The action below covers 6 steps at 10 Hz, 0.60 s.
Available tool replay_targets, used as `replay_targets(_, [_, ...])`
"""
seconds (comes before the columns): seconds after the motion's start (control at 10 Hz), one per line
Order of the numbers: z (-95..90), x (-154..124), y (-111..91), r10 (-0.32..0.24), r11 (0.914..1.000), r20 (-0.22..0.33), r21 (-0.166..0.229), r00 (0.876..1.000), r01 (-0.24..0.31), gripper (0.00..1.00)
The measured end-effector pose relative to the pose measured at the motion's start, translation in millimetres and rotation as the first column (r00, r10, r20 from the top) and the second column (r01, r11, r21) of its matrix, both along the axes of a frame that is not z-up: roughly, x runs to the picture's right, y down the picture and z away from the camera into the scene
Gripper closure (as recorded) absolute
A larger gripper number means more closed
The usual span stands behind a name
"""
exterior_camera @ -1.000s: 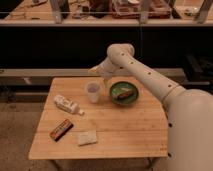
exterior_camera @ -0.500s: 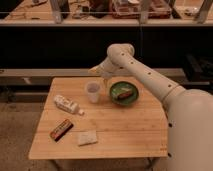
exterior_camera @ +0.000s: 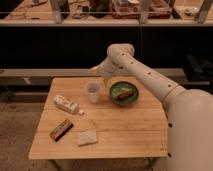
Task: Drag the ceramic bowl in a circle
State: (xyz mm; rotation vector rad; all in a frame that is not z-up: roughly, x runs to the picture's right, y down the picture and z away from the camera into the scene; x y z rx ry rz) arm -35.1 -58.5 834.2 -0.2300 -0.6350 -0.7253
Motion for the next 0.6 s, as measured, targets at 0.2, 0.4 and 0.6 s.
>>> replay_targets(0.2, [0.1,0.0,0.1,0.000,1.0000,0.000,0.000,1.000,0.000,0.20])
replay_targets(0.4, [0.0,0.0,0.0,0.001,1.0000,0.000,0.000,1.000,-0.001,0.20])
replay_targets(0.6, [-3.1,3.5,-1.1,0.002,1.0000,-0.007,0.001,1.000,-0.002,0.20])
